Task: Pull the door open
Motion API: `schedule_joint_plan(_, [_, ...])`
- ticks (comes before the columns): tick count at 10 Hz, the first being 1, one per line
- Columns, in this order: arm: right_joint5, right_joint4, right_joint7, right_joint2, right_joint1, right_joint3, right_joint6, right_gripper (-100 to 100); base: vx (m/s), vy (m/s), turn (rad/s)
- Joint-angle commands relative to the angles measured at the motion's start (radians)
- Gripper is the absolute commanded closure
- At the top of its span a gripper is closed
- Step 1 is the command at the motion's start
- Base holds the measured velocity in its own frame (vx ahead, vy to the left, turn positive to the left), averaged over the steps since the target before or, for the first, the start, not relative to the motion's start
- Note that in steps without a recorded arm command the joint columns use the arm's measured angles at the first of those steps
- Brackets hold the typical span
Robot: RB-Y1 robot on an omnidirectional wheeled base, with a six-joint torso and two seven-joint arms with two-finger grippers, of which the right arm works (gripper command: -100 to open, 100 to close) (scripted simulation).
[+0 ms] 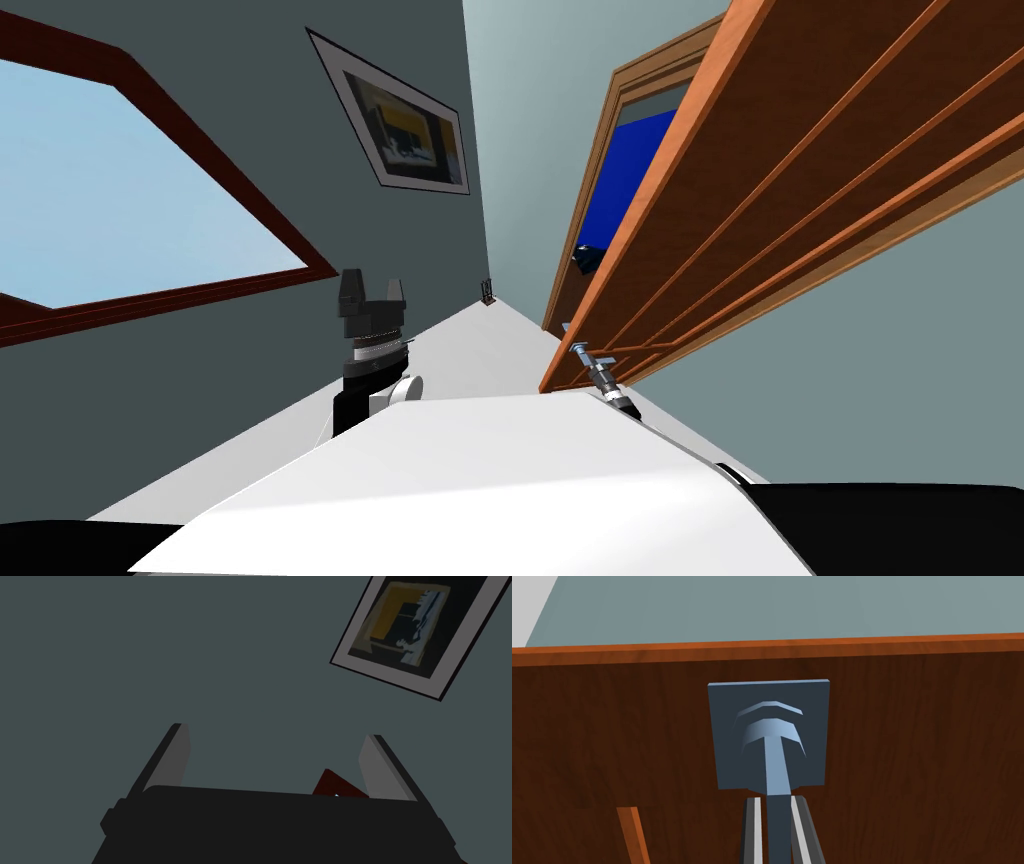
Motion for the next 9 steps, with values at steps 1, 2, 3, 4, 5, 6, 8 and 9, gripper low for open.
schedule_joint_plan(1, [0.001,0.0,-0.007,-0.009,0.013,0.002,-0.018,100,-0.172,-0.059,0.126])
schedule_joint_plan(2, [0.001,-0.01,-0.005,-0.005,0.011,0.002,-0.005,100,-0.076,-0.022,0.027])
schedule_joint_plan(3, [0.002,-0.004,-0.008,-0.007,0.016,0.004,-0.015,100,-0.125,-0.059,0.165])
schedule_joint_plan(4, [0.002,0.0,-0.009,-0.008,0.017,0.004,-0.022,100,-0.212,-0.095,0.221])
schedule_joint_plan(5, [0.002,0.005,-0.01,-0.01,0.019,0.004,-0.029,100,-0.209,-0.07,0.156])
schedule_joint_plan(6, [0.002,0.011,-0.011,-0.011,0.021,0.004,-0.037,100,-0.183,-0.063,0.147])
schedule_joint_plan(8, [0.002,0.022,-0.013,-0.015,0.026,0.004,-0.055,100,-0.213,-0.078,0.193])
schedule_joint_plan(9, [0.002,0.028,-0.014,-0.017,0.028,0.005,-0.063,100,-0.204,-0.093,0.185])
